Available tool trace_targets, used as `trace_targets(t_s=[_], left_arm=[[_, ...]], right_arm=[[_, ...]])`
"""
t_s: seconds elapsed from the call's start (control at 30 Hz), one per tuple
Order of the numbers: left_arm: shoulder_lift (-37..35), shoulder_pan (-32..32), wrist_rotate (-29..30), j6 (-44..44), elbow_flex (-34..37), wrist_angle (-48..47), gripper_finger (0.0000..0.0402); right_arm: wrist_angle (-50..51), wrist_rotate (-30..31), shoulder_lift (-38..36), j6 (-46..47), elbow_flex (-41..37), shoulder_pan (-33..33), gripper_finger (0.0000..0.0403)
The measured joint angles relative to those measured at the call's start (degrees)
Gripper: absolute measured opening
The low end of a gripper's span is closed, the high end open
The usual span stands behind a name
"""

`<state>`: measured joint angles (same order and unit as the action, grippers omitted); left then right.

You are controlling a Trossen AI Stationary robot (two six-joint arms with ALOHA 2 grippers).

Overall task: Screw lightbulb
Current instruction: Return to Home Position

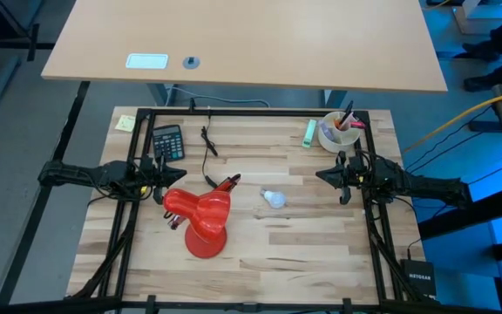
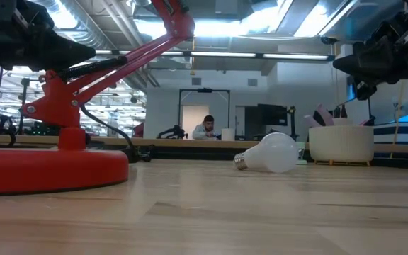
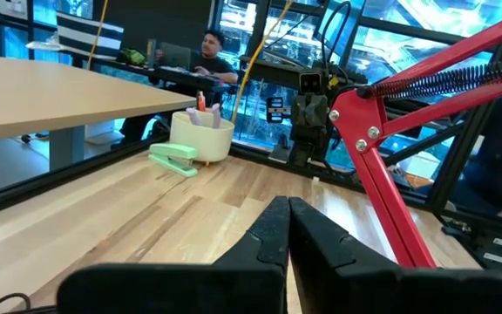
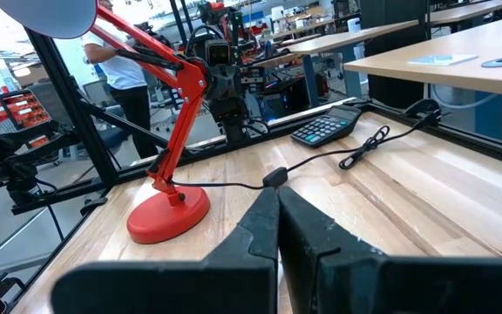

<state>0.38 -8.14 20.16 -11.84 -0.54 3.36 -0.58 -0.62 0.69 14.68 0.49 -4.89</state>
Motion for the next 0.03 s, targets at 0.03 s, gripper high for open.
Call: trace_targets(t_s=[0.03], left_arm=[[0.0,0.0,-0.02,0.0,0.0,0.0,0.0]], right_arm=[[0.0,0.02,-0.01,0.0,0.0,-0.02,0.0005]])
